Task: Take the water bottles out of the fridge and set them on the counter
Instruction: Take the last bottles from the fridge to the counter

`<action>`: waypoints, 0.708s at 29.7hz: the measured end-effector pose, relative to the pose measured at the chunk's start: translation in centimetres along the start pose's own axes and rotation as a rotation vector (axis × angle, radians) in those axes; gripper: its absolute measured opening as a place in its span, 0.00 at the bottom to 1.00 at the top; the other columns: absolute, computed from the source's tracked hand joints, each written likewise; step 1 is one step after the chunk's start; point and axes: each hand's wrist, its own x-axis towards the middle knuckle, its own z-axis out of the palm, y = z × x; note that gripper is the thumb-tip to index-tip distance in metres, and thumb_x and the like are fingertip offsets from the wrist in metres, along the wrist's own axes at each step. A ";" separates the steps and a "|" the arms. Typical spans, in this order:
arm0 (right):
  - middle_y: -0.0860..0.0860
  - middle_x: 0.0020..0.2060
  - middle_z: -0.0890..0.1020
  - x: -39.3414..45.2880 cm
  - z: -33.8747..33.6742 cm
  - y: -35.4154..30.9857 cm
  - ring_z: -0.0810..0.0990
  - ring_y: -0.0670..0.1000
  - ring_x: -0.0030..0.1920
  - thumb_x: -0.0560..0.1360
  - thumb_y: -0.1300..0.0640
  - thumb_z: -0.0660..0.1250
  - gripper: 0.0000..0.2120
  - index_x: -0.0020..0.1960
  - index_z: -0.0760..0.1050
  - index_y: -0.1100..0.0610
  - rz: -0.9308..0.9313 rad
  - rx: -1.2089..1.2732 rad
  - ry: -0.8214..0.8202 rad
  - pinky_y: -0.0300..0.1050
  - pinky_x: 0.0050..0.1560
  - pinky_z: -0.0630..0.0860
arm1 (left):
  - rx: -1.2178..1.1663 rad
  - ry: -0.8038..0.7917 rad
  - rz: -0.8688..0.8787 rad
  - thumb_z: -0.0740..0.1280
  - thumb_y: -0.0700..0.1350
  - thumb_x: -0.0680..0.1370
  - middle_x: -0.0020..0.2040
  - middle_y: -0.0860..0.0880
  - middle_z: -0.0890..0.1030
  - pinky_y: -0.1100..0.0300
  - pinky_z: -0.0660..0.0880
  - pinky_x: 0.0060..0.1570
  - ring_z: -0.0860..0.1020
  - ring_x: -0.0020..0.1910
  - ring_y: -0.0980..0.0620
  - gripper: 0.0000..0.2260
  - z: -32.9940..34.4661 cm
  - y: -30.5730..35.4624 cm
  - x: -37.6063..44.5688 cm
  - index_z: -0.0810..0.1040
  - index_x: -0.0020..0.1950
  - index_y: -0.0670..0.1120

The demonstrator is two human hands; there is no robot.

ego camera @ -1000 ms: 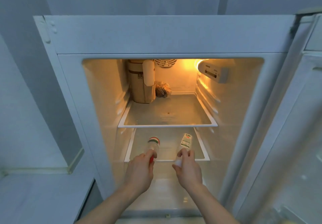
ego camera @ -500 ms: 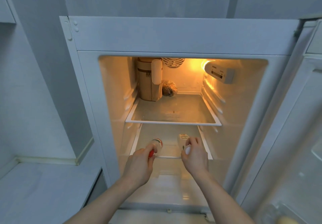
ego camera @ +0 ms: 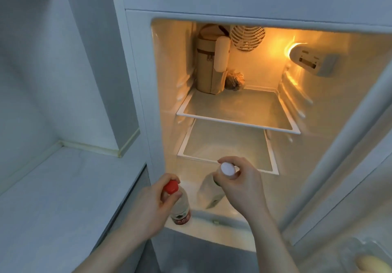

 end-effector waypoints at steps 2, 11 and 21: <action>0.37 0.52 0.82 -2.0 1.1 -0.2 0.79 0.44 0.50 0.71 0.53 0.77 0.13 0.53 0.80 0.41 0.032 -0.001 -0.081 0.44 0.52 0.79 | 0.016 -0.020 -0.057 0.68 0.52 0.81 0.35 0.60 0.78 0.60 0.72 0.37 0.76 0.35 0.59 0.04 -0.5 -1.6 -2.7 0.75 0.54 0.60; 0.37 0.46 0.82 -9.7 8.4 -3.6 0.78 0.38 0.43 0.68 0.55 0.77 0.12 0.46 0.81 0.40 -0.032 -0.023 -0.530 0.32 0.40 0.67 | 0.084 0.008 -0.346 0.67 0.53 0.81 0.38 0.55 0.79 0.60 0.72 0.38 0.75 0.35 0.55 0.05 -3.8 -7.3 -16.1 0.72 0.53 0.62; 0.37 0.45 0.81 -19.3 16.8 -11.8 0.79 0.37 0.47 0.67 0.59 0.77 0.15 0.46 0.80 0.40 -0.239 0.002 -0.810 0.29 0.41 0.71 | 0.026 0.306 -0.560 0.67 0.51 0.81 0.36 0.55 0.78 0.54 0.75 0.41 0.75 0.35 0.54 0.06 -10.0 -8.7 -29.9 0.73 0.54 0.62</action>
